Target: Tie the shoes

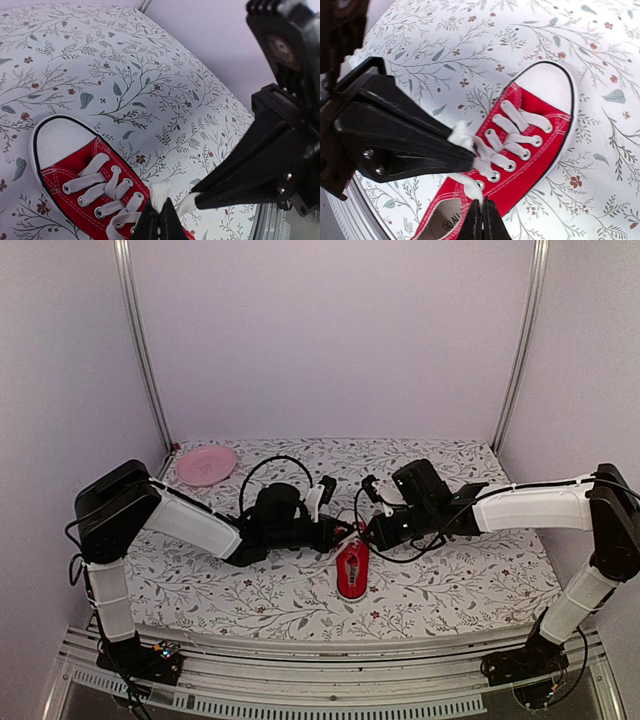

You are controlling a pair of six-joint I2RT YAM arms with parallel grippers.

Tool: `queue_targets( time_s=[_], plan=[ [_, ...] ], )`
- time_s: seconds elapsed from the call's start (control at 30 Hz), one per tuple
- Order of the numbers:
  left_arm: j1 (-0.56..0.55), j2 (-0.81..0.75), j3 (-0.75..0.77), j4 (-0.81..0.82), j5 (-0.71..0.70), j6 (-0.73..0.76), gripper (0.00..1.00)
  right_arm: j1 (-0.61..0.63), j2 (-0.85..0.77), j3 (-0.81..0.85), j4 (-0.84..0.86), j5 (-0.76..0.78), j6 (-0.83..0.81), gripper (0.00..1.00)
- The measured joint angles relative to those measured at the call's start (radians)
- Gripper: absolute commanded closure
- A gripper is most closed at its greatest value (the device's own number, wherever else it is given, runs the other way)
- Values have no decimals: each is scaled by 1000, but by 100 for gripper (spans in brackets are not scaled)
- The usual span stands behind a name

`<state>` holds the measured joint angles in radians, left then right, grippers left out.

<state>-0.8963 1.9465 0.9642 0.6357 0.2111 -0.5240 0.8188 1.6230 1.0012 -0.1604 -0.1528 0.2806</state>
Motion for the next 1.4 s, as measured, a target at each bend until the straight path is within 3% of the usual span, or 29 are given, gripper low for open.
queue_targets(
  time_s=[0.33,0.93,1.03,1.27,1.4],
  plan=[
    [0,0,0,4,8,0,100,-93,41,-20,2,-51,26,98],
    [0,-23,-114,70,56,26,100,-98,182,60,101,-224,21,98],
    [-2,-24,-116,77,70,33,93,-99,182,58,103,-224,26,98],
    [-6,-119,-204,61,65,36,65,-99,179,27,109,-224,37,98],
    [-7,-204,-220,26,34,23,62,-99,169,18,109,-224,38,98]
  ],
)
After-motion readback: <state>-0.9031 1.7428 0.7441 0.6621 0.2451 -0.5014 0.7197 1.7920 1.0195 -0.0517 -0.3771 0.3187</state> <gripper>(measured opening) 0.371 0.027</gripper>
